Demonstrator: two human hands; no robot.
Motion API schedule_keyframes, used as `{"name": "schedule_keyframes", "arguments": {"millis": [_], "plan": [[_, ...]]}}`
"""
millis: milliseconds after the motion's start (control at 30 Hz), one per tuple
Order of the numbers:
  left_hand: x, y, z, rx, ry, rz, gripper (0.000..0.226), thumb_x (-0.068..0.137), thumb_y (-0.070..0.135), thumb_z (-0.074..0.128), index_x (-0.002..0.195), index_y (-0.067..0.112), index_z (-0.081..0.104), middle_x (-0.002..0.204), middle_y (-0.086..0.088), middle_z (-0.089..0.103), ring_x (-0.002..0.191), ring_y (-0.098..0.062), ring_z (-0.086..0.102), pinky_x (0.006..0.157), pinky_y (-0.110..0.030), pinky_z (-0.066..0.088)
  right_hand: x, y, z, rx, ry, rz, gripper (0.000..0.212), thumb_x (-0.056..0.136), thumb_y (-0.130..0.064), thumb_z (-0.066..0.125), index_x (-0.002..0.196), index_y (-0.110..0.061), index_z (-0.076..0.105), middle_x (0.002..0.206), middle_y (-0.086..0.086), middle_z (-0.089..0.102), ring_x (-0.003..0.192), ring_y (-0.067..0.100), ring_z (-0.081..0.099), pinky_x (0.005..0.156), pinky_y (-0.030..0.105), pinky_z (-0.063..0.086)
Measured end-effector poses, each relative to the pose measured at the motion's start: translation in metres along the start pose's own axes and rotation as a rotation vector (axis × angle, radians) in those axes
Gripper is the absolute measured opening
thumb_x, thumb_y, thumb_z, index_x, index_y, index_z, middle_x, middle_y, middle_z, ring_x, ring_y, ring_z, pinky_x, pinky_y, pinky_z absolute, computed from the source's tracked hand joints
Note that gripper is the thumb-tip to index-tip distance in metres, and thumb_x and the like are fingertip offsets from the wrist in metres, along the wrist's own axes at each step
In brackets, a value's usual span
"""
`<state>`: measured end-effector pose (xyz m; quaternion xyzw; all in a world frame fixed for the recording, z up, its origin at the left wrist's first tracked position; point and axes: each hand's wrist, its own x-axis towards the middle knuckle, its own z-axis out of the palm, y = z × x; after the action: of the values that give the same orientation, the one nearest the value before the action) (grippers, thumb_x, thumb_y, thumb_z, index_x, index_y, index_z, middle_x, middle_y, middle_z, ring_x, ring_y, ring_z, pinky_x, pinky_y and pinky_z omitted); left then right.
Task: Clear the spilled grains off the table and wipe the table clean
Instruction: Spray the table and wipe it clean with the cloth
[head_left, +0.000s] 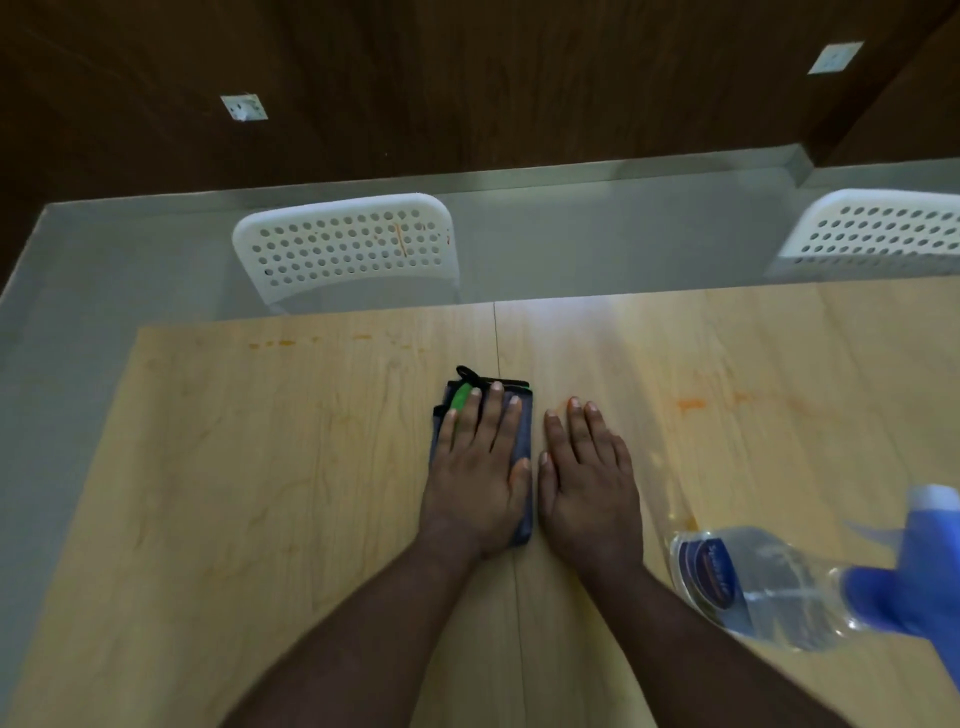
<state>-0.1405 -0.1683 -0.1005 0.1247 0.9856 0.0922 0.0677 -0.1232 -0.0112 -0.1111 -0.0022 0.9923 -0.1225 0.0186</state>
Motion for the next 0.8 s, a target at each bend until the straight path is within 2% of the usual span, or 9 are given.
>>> {"name": "schedule_keyframes", "arguments": {"millis": [200, 333, 433, 533, 667, 800], "plan": [[0.089, -0.020, -0.014, 0.066, 0.007, 0.127, 0.071, 0.105, 0.050, 0.018, 0.169, 0.022, 0.004, 0.177, -0.002, 0.000, 0.163, -0.022, -0.003, 0.131, -0.047, 0.003, 0.001, 0.000, 0.003, -0.014, 0.003, 0.007, 0.062, 0.110, -0.045, 0.020, 0.168, -0.025, 0.019, 0.177, 0.003, 0.010, 0.163, 0.017, -0.002, 0.131, 0.046, 0.015], [0.155, -0.030, -0.026, 0.063, 0.024, 0.007, 0.070, 0.106, 0.048, 0.022, 0.169, 0.021, 0.008, 0.177, -0.003, 0.008, 0.163, -0.024, 0.005, 0.132, -0.046, 0.004, 0.000, -0.001, 0.000, 0.015, -0.004, 0.012, 0.062, 0.109, -0.049, 0.016, 0.168, -0.028, 0.016, 0.177, -0.001, 0.007, 0.163, 0.014, -0.005, 0.131, 0.044, 0.013], [0.142, -0.024, -0.019, 0.018, 0.072, -0.126, 0.071, 0.105, 0.045, 0.022, 0.169, 0.016, 0.012, 0.176, -0.008, 0.012, 0.162, -0.028, 0.008, 0.131, -0.048, 0.008, 0.003, -0.001, -0.002, 0.007, -0.027, 0.018, 0.063, 0.109, -0.049, 0.015, 0.168, -0.029, 0.016, 0.176, -0.001, 0.007, 0.163, 0.014, -0.004, 0.131, 0.043, 0.012], [0.080, -0.007, -0.007, -0.049, 0.100, -0.209, 0.071, 0.105, 0.045, 0.014, 0.169, 0.015, 0.004, 0.177, -0.010, 0.000, 0.163, -0.028, -0.002, 0.131, -0.049, 0.007, 0.001, -0.001, -0.003, -0.001, -0.017, 0.015, 0.062, 0.109, -0.048, 0.017, 0.168, -0.027, 0.019, 0.176, 0.001, 0.011, 0.163, 0.016, 0.000, 0.131, 0.044, 0.014], [-0.007, 0.008, -0.004, -0.023, 0.003, -0.031, 0.070, 0.108, 0.045, 0.016, 0.168, 0.018, -0.009, 0.175, -0.005, -0.017, 0.161, -0.023, -0.017, 0.132, -0.047, 0.001, -0.001, 0.000, -0.003, -0.018, -0.006, -0.003, 0.061, 0.111, -0.044, 0.020, 0.168, -0.024, 0.019, 0.176, 0.004, 0.011, 0.163, 0.018, 0.000, 0.131, 0.045, 0.015], [0.009, -0.012, -0.010, 0.050, -0.033, 0.209, 0.070, 0.109, 0.046, 0.022, 0.169, 0.022, -0.005, 0.176, -0.002, -0.014, 0.162, -0.020, -0.015, 0.131, -0.049, 0.004, 0.000, -0.001, -0.004, -0.002, 0.003, -0.005, 0.061, 0.111, -0.043, 0.020, 0.168, -0.021, 0.019, 0.176, 0.004, 0.011, 0.163, 0.018, 0.001, 0.131, 0.044, 0.012]]}}
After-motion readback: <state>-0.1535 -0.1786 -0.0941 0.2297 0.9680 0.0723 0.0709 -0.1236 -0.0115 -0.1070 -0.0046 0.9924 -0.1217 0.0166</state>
